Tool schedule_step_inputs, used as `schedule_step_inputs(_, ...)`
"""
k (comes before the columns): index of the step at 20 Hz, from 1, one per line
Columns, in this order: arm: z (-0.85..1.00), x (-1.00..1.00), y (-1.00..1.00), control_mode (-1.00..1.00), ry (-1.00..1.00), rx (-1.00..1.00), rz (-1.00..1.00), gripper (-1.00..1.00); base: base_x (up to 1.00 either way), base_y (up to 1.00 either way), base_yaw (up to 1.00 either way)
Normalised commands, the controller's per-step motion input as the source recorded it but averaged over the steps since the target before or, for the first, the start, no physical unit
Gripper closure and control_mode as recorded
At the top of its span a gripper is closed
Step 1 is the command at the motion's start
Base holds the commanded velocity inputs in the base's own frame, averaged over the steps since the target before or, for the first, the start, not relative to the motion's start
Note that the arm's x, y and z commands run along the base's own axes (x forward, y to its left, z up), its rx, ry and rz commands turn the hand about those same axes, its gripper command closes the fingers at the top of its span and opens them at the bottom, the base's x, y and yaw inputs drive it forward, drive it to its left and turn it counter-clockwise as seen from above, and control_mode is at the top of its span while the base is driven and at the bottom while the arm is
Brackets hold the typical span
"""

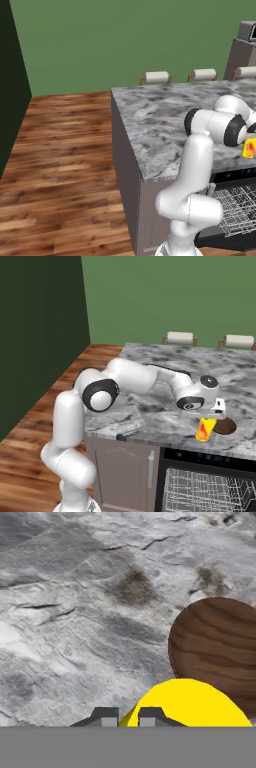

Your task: Pick up the cup and bowl from the counter, place them in the dishwasher, and close the dishwasher door.

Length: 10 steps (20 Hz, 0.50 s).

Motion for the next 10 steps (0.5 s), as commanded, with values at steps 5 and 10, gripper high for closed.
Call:
schedule_step_inputs(5,-0.08,-0.85,0.20,-1.00,-0.23,-0.09,0.00,1.00,0.00,0.00,0.00)
schedule_step_inputs(10,0.08,-0.66,0.12,-1.00,-0.30,-0.20,-0.04,1.00,0.00,0.00,0.00)
